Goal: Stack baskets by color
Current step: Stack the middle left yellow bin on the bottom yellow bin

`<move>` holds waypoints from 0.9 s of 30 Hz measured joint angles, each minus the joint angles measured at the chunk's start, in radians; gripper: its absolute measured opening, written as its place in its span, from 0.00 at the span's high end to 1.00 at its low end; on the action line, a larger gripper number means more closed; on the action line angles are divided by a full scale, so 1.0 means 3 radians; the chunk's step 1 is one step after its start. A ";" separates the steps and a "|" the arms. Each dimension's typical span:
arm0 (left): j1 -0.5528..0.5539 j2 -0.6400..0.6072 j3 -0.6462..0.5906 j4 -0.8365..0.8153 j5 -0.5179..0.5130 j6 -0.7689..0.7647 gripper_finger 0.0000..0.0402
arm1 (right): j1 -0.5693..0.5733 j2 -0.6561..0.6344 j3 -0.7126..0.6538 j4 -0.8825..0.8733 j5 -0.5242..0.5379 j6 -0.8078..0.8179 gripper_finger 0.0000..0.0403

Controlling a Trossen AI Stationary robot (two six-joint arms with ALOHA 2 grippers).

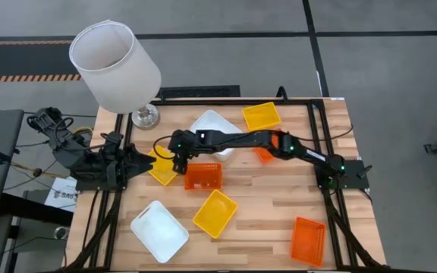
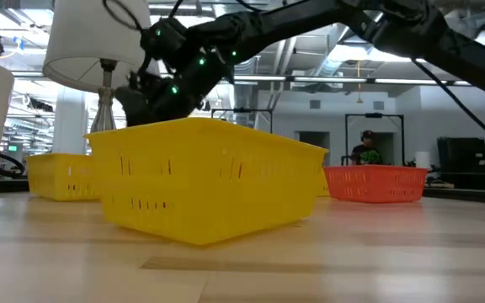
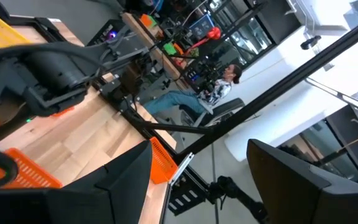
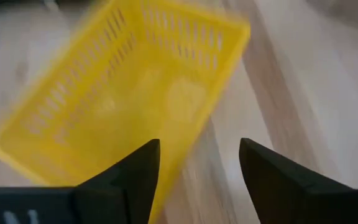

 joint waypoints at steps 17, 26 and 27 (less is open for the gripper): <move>0.0000 0.0000 -0.0001 -0.0076 -0.0003 -0.0005 0.37 | -0.0001 0.0134 0.0043 -0.0285 -0.0080 0.0019 0.91; 0.0000 0.0000 -0.0001 -0.0057 -0.0003 -0.0006 0.37 | -0.0162 -0.0531 0.0127 -0.0564 -0.0263 -0.0190 0.99; 0.0000 -0.0004 0.0000 -0.0051 -0.0005 0.0004 0.37 | -0.0192 -0.0644 0.0135 -0.0660 -0.0288 -0.0239 0.99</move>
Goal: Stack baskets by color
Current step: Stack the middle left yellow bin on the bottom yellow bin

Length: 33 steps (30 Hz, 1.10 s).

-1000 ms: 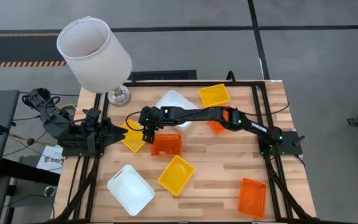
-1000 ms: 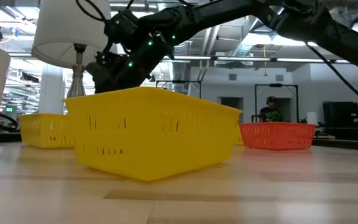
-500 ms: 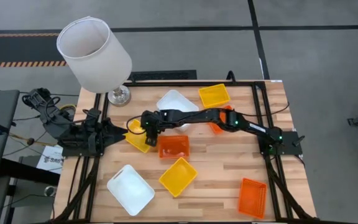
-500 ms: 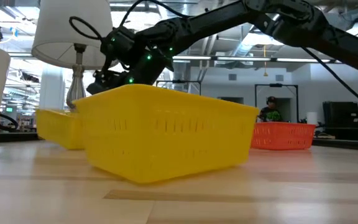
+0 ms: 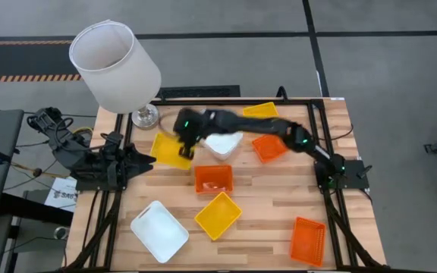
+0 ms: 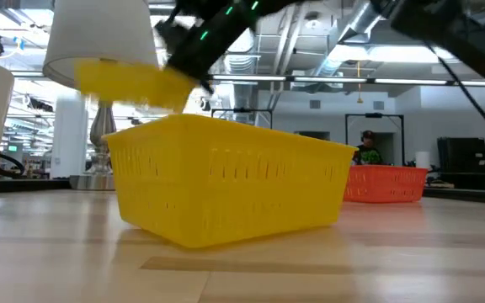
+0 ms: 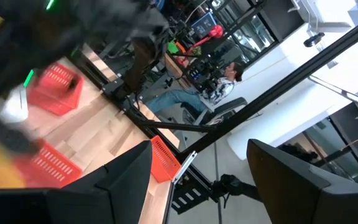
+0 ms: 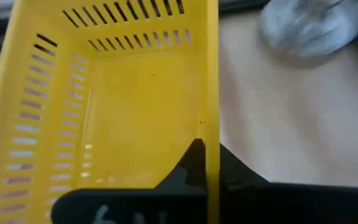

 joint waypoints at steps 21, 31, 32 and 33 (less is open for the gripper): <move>0.0001 -0.0048 -0.0001 -0.0006 -0.0195 0.0075 0.37 | 0.0384 -0.2106 -0.0857 -0.1844 -0.0809 -0.1210 0.99; 0.0001 -0.0036 -0.0001 -0.0023 -0.0198 0.0057 0.37 | 0.0561 -0.2201 -0.2282 -0.0390 -0.1202 -0.1461 0.99; 0.0001 -0.0036 -0.0001 -0.0023 -0.0198 0.0057 0.37 | 0.0567 -0.2167 -0.2333 -0.0214 -0.1255 -0.1496 0.99; 0.0001 -0.0036 -0.0001 -0.0023 -0.0200 0.0059 0.37 | 0.0568 -0.2138 -0.2376 -0.0061 -0.1324 -0.1505 0.99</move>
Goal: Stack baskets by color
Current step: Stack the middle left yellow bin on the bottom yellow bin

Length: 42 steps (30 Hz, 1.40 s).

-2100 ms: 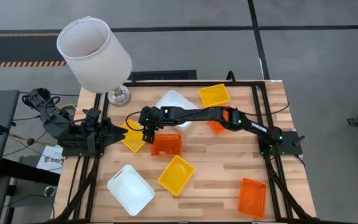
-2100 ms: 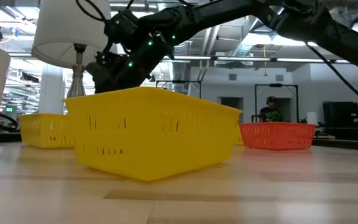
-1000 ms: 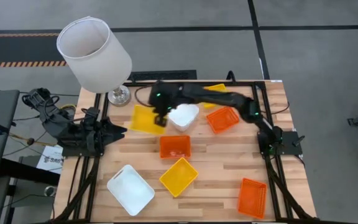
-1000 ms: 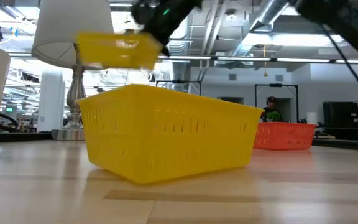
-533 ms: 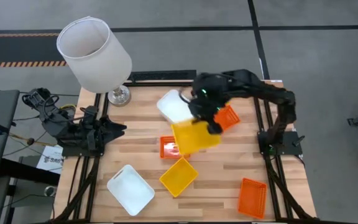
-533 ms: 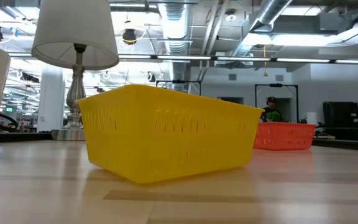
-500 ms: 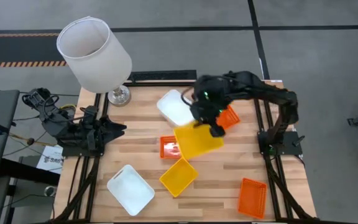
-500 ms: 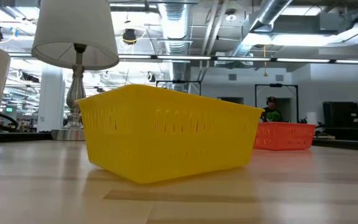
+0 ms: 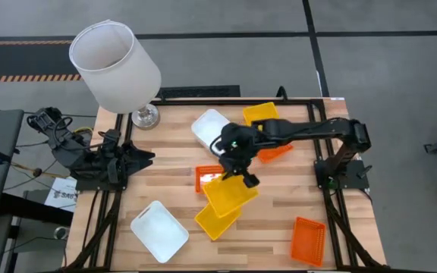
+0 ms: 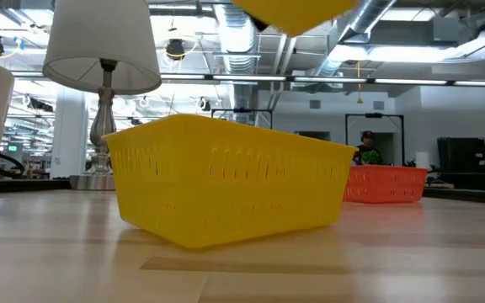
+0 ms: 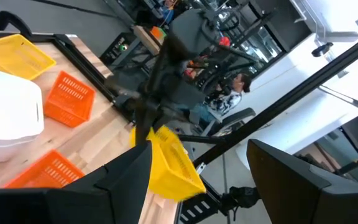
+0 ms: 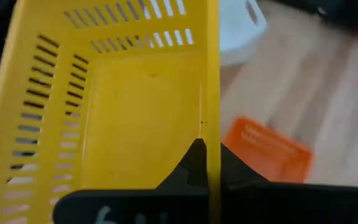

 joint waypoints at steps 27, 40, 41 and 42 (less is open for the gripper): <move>0.0000 0.0006 0.0000 -0.0182 -0.0555 -0.0003 0.37 | 0.0369 0.1208 -0.0042 0.0691 -0.0195 -0.0598 0.98; 0.0000 0.0003 0.0000 -0.0182 -0.0595 -0.0009 0.37 | 0.0235 0.1229 -0.0041 0.0714 -0.0100 -0.0596 0.98; 0.0000 0.0003 0.0000 -0.0182 -0.0595 -0.0009 0.37 | 0.0242 0.1239 -0.0041 0.0717 -0.0099 -0.0596 0.98; 0.0000 0.0004 0.0000 -0.0183 -0.0597 -0.0009 0.37 | 0.0259 0.1245 -0.0044 0.0691 -0.0099 -0.0594 0.98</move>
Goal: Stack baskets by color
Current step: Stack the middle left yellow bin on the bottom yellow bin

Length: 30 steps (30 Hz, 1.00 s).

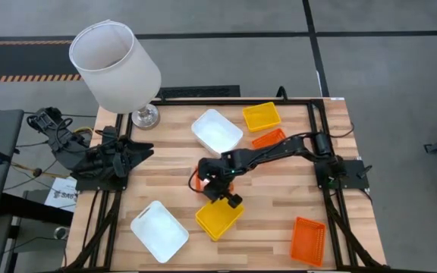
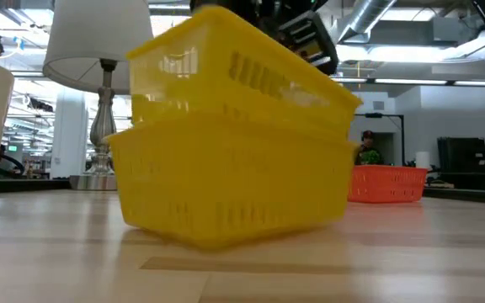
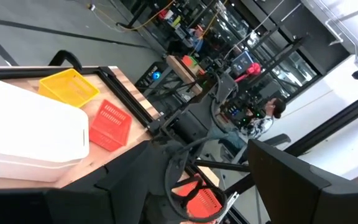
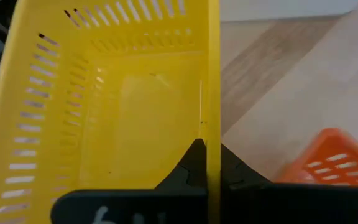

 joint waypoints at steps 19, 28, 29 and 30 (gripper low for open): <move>0.0000 0.0000 0.0000 0.0003 -0.0198 0.0008 0.37 | 0.0092 0.0182 -0.0010 -0.0012 0.0141 0.0000 0.69; 0.0000 0.0000 0.0000 0.0003 -0.0197 0.0001 0.37 | -0.0016 -0.0073 0.0324 -0.0487 0.0254 0.0090 0.45; 0.0000 0.0000 0.0000 0.0003 -0.0197 0.0001 0.37 | -0.0032 -0.0103 0.0364 -0.0543 0.0254 0.0099 0.44; 0.0000 0.0000 0.0000 0.0003 -0.0197 0.0001 0.37 | -0.0048 -0.0139 0.0399 -0.0576 0.0253 0.0118 0.44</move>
